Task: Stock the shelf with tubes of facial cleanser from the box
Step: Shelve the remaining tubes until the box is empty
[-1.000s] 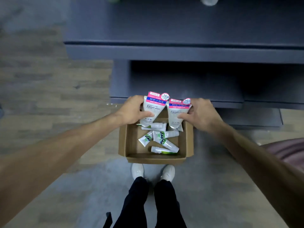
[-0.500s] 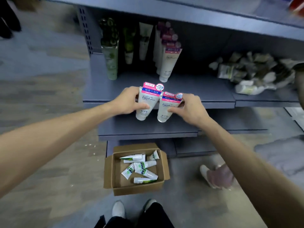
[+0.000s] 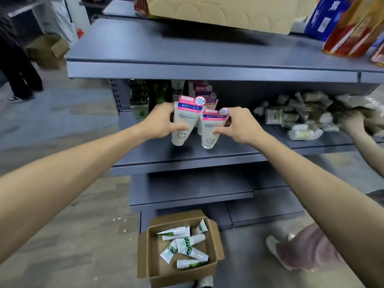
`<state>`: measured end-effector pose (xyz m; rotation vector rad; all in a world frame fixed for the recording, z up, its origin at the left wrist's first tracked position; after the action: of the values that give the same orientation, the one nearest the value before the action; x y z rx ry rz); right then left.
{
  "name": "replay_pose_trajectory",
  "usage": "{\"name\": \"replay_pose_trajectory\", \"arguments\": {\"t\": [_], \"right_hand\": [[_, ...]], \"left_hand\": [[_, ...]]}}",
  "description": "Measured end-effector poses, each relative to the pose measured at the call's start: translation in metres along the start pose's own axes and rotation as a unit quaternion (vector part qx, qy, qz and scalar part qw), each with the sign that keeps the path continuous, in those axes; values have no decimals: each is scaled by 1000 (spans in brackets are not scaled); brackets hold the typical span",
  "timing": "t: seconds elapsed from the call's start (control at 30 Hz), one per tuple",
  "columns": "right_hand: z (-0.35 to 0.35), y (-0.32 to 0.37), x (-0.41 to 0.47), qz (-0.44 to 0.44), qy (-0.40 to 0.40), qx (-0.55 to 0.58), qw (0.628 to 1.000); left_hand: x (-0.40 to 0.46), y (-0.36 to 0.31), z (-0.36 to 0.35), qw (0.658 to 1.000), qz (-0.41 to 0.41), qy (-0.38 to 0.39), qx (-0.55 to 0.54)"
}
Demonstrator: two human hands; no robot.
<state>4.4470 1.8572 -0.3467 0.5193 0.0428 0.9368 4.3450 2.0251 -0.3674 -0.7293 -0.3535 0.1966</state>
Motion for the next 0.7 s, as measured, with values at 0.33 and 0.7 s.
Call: {"name": "replay_pose_trajectory", "arguments": {"t": [0.33, 0.7], "right_hand": [[-24, -48, 22, -15, 78, 42, 996], [-44, -85, 58, -33, 100, 92, 990]], "left_hand": [[13, 22, -42, 996, 80, -29, -3], [8, 54, -72, 983, 168, -38, -60]]}}
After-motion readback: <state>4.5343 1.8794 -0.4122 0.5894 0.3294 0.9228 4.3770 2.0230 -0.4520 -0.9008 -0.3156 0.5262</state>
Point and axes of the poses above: each hand's wrist, its own x-axis towards the middle knuckle, its own z-axis out of the back of the hand, y = z × x, the point moved 9 cm from there along x, towards the middle knuckle, and after that the axes turned 2 degrees about -y, right-handed, at the moved point
